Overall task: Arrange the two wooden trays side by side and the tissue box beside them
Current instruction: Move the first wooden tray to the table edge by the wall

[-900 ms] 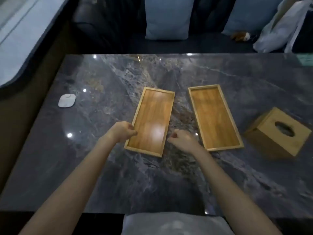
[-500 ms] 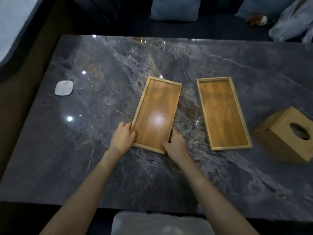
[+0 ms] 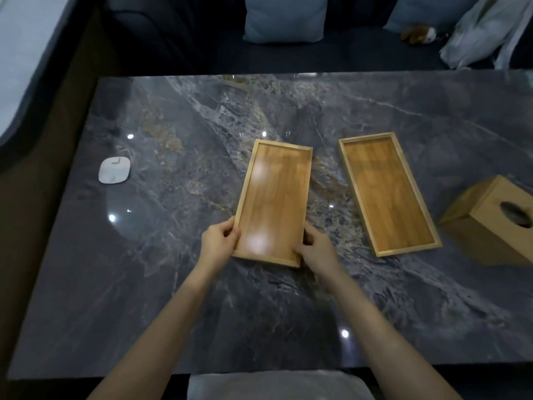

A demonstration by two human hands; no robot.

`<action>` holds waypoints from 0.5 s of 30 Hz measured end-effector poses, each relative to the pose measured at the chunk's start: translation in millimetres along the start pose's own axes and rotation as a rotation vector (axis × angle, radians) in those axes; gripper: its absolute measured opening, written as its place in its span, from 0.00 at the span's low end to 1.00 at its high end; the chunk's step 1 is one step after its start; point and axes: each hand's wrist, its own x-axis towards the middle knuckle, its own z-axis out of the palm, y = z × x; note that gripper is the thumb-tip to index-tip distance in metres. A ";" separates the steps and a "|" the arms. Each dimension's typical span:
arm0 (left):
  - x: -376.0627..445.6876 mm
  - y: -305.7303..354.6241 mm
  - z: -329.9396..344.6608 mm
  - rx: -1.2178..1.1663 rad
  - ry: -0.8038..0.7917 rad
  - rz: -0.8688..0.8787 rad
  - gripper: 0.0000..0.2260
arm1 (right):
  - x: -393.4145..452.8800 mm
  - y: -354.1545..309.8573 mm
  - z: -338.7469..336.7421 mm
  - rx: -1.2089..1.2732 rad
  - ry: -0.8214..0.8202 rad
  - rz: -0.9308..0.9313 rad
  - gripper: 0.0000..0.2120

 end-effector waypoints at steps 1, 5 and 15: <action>0.4 0.1 -5.9 -0.032 -0.020 0.012 0.15 | -2.4 -4.0 -2.2 0.065 -0.030 0.010 0.26; 2.1 5.0 -33.9 -0.093 -0.097 0.079 0.14 | -9.5 -23.6 -7.1 0.193 -0.136 0.026 0.25; -7.4 -5.4 -125.8 -0.241 -0.050 0.229 0.16 | -25.1 -90.2 37.5 0.165 -0.152 -0.062 0.28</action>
